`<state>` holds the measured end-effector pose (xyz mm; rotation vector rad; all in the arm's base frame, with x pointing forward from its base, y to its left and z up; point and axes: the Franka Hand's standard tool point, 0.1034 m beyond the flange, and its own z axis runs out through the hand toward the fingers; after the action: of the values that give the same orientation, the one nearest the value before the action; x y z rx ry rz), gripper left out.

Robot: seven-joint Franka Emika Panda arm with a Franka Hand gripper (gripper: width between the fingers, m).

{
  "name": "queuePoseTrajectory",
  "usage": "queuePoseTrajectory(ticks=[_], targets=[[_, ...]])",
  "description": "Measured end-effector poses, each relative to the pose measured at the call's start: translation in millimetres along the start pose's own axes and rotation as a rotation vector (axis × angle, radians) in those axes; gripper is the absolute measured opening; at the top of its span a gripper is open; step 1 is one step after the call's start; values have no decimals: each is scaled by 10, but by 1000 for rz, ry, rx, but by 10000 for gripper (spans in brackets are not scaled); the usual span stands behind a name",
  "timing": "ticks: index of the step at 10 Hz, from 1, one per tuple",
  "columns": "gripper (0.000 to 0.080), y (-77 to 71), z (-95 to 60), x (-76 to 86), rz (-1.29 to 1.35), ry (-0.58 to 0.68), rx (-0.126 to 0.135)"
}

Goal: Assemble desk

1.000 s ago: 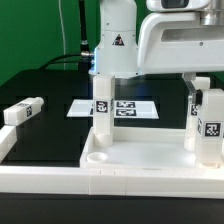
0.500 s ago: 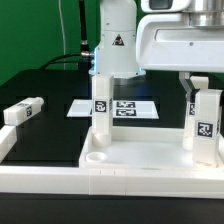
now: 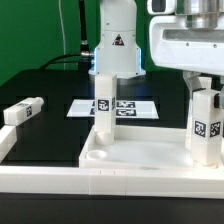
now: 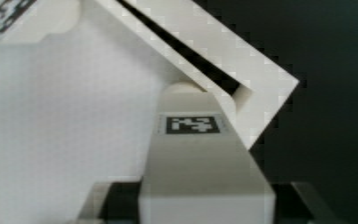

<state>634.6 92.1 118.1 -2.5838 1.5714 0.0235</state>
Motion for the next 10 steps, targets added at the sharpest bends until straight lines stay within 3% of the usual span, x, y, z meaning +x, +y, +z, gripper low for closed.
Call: queuePoseTrajectory(ticks=[3, 4, 5, 6, 10], targets=[[290, 7, 2, -1, 45, 6, -8], [457, 10, 2, -6, -3, 14, -17], [457, 1, 2, -23, -40, 20, -20], [609, -6, 4, -40, -107, 21, -21], [647, -10, 4, -48, -429, 31, -34]])
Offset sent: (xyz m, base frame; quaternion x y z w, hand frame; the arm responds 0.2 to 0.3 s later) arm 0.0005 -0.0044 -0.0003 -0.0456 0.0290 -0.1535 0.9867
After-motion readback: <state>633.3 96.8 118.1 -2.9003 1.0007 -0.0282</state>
